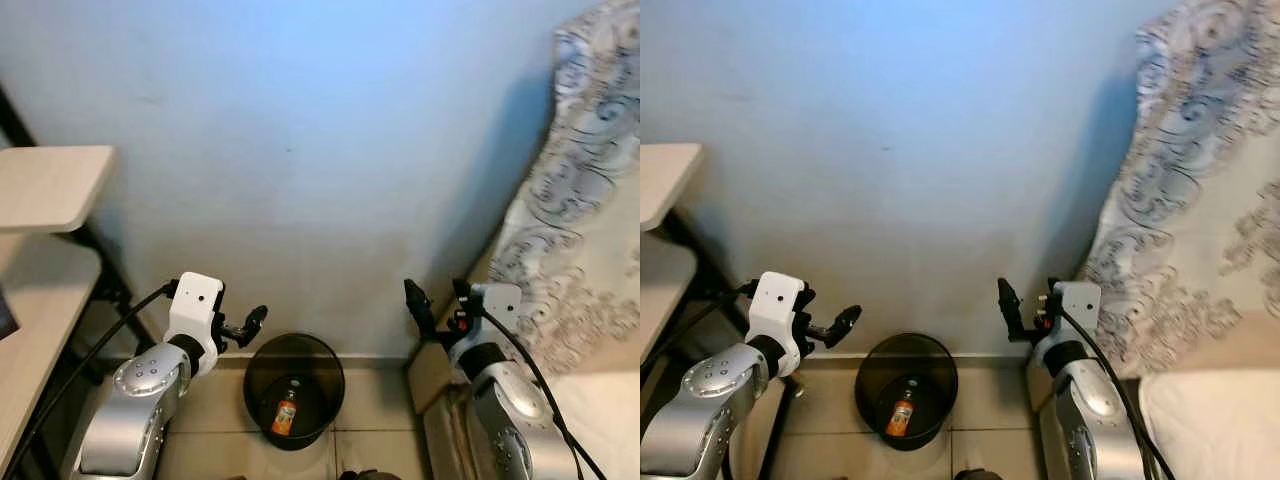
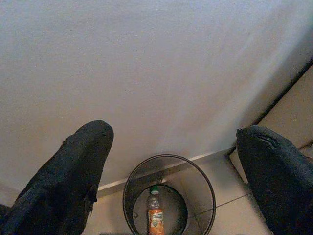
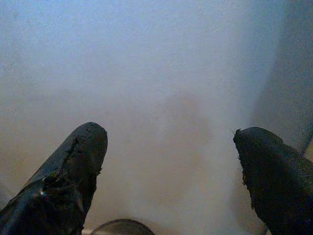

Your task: Clean up the room

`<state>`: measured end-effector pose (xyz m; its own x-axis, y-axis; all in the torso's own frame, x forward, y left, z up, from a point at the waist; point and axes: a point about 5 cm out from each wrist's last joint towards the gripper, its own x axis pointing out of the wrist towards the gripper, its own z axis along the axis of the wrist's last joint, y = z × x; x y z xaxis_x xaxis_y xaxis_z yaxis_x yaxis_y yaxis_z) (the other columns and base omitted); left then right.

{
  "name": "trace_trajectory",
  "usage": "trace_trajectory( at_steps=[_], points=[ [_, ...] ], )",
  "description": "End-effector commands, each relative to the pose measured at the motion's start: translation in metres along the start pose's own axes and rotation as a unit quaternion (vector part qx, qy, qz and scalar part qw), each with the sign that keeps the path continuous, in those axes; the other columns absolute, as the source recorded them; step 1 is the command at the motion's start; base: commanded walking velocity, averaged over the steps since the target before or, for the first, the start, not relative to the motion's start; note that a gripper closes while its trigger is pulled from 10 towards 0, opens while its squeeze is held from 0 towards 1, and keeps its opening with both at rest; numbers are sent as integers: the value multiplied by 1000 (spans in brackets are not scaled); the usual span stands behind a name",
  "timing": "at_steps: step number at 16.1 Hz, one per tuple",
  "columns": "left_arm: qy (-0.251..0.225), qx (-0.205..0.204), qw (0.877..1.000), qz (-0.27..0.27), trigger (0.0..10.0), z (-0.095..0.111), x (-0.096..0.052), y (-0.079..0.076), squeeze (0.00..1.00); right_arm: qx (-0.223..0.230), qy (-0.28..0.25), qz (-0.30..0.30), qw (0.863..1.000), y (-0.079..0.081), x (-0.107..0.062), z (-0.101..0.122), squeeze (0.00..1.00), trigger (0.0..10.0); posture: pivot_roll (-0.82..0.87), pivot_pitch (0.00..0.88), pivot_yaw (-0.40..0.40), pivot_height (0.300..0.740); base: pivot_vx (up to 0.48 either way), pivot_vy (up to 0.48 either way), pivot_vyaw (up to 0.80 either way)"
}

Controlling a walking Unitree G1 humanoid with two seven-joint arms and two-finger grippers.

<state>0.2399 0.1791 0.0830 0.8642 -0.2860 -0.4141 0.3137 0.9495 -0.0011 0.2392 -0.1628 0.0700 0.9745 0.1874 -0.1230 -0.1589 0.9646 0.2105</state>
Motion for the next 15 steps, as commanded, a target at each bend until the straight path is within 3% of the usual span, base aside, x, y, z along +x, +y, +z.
trace_trajectory(
  at_steps=[1, 6, 8, 9, 13, 15],
  points=[
    [-6, 0, 1000, 8, 10000, 4, -3, 2, 0, 9, -2, -12, 1000, -2, 2, 3, 1000, 10000, 46, 0, -27, 740, 0, 0, -800],
    [-14, 18, 1000, 3, 10000, 6, -3, 1, 0, 24, 56, -21, 998, 1, 1, -5, 1000, 10000, 44, 0, -27, 740, 0, 0, -673],
    [-4, 29, 1000, 6, 10000, 3, -2, 1, 0, -13, 26, -4, 1000, 3, 0, 0, 1000, 10000, 43, 0, -29, 740, 0, 0, -653],
    [-5, 32, 999, 8, 10000, 3, -1, 1, 0, -1, 24, -2, 1000, 4, -1, 0, 1000, 10000, 43, 0, -29, 740, 0, 0, -763],
    [-12, 40, 999, 17, 10000, 4, 1, 3, 0, -6, 5, -81, 997, -20, -3, 7, 1000, 10000, 42, 0, -27, 740, 0, 0, -800],
    [-19, 52, 998, 17, 10000, 7, 1, 3, 0, -12, -1, -79, 997, -21, -2, 8, 1000, 10000, 37, 0, -27, 740, 0, 0, -800]
  ],
)
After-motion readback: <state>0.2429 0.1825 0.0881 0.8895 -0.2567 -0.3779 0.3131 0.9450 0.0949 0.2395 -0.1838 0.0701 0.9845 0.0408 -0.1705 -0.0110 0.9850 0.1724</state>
